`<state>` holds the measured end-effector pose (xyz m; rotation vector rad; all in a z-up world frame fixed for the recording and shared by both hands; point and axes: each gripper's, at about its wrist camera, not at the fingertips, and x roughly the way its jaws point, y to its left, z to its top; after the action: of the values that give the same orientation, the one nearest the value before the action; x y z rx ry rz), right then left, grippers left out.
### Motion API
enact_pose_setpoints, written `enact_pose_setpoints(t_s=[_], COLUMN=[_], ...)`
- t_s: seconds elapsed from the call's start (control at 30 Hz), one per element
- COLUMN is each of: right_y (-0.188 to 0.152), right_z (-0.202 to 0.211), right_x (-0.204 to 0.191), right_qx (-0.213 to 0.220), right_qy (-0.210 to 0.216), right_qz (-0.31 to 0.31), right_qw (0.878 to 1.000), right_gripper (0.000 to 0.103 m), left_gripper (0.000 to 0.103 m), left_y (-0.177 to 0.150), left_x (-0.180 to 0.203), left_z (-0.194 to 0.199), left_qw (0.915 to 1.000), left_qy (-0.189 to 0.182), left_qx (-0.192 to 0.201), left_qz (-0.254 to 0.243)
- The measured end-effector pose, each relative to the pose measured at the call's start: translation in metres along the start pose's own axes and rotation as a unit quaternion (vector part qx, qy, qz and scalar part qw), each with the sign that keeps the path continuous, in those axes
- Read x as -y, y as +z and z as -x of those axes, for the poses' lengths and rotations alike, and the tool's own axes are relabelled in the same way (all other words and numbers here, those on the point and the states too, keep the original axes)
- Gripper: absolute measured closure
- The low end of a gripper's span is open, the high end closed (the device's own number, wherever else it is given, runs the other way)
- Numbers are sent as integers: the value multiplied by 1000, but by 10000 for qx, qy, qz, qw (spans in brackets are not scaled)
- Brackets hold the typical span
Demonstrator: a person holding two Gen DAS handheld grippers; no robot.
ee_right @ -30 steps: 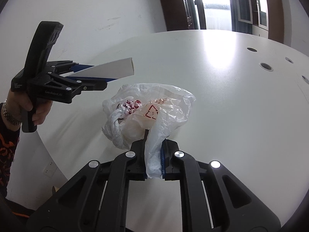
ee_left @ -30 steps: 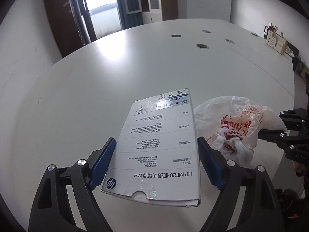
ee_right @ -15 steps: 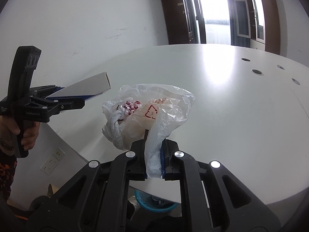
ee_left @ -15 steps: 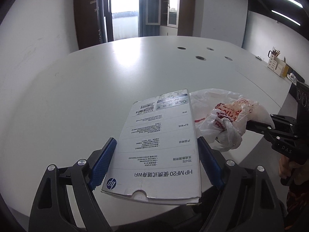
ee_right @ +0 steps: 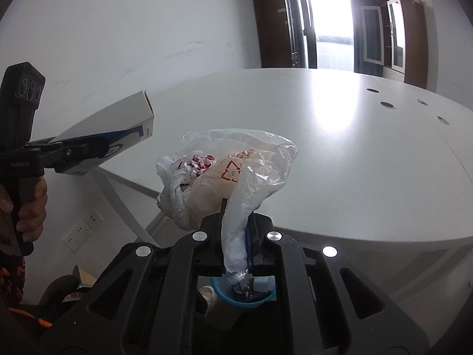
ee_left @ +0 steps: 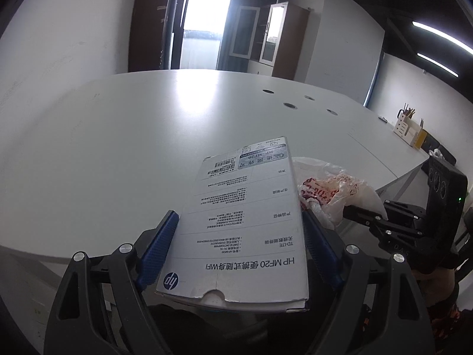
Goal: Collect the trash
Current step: 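Carry the held box and bag down over the blue wastebasket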
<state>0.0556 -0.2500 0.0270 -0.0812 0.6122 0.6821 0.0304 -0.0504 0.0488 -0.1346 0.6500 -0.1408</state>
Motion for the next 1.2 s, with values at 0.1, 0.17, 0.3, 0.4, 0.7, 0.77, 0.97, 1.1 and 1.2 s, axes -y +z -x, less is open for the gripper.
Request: enact_pose_setpoints(t_s=[0.1, 0.17, 0.3, 0.4, 0.7, 0.77, 0.97, 1.1, 1.2], right_y=[-18, -30, -55, -68, -111, -123, -137, -145, -149], right_z=[8, 9, 1, -12, -85, -95, -144, -190, -223], right_x=[-9, -16, -25, -26, -7, -8, 7, 20, 25], right_qx=[-84, -179, -465, -672, -1461, -1627, -2067, -2404, -2661], right_qy=[43, 101, 257, 293, 47, -38, -127, -227, -376], right_qz=[19, 48, 105, 103, -197, -136, -291, -534, -600], right_qw=[10000, 9998, 9985, 9973, 9891, 9866, 9779, 9689, 9613], right_gripper=[95, 95, 95, 95, 95, 95, 95, 95, 95], left_gripper=[21, 21, 21, 21, 21, 21, 21, 21, 21], left_y=[-21, -37, -67, -88, -139, -150, -168, -172, -175], left_x=[5, 6, 6, 0, -25, -31, -45, -59, -77], left_z=[16, 22, 23, 14, -50, -72, -136, -189, -228], left_qw=[10000, 10000, 9996, 9987, 9909, 9880, 9793, 9715, 9597], left_qy=[58, 63, 42, 97, 123, 134, 301, 523, 445], left_qx=[-4, -67, -239, -457, -1177, -1351, -1816, -2096, -2375], left_qz=[-17, 16, 127, 214, 647, 732, 842, 981, 1433])
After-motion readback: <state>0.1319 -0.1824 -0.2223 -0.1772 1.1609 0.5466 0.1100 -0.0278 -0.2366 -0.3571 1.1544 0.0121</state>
